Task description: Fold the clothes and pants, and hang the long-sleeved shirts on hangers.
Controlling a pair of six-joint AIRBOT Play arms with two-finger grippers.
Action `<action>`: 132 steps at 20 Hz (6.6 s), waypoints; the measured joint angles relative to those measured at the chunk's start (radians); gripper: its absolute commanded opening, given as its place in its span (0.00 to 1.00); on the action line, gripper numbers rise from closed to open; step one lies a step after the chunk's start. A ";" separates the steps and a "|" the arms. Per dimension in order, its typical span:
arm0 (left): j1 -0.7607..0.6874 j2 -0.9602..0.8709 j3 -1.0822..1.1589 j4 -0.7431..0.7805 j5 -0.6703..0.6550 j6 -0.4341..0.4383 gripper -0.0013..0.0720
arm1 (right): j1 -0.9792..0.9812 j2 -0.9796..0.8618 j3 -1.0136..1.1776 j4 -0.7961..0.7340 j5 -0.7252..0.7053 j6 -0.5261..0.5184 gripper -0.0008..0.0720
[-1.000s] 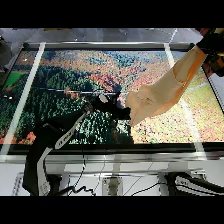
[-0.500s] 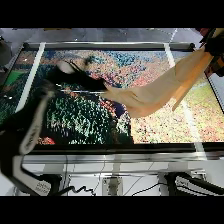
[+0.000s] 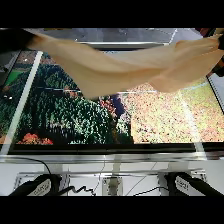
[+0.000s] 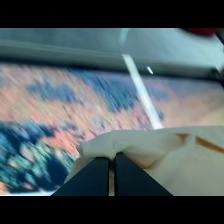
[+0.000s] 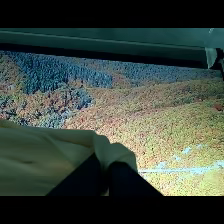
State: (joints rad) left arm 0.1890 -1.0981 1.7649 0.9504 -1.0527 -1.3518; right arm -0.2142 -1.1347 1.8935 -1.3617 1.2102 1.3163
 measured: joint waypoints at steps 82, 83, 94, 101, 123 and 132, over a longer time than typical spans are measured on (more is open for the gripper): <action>-0.092 -0.093 -1.275 -0.168 0.298 0.139 0.04 | -0.216 -0.396 -0.857 0.488 -0.261 -0.239 0.03; -0.093 -0.093 -1.268 -0.174 0.313 0.140 0.04 | -0.216 -0.379 -0.857 0.489 -0.259 -0.239 0.03; -0.089 -0.063 -1.171 -0.130 0.163 0.196 0.87 | -0.216 -0.280 -0.857 0.475 -0.227 -0.240 0.03; -0.114 -0.138 -1.183 -0.114 0.061 0.207 0.43 | -0.216 -0.275 -0.857 0.446 -0.209 -0.239 0.03; 0.159 0.208 -0.347 -0.385 0.005 0.416 0.04 | -0.216 0.294 -0.482 0.449 -0.218 -0.255 0.03; 0.232 0.495 -0.305 -0.375 0.402 0.416 0.04 | -0.216 0.572 -0.327 0.447 -0.344 -0.253 0.03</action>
State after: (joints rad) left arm 0.4206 -0.6033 1.4597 0.5758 -0.6510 -0.9360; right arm -0.4301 -0.5629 1.5669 -0.9146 0.8665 1.0634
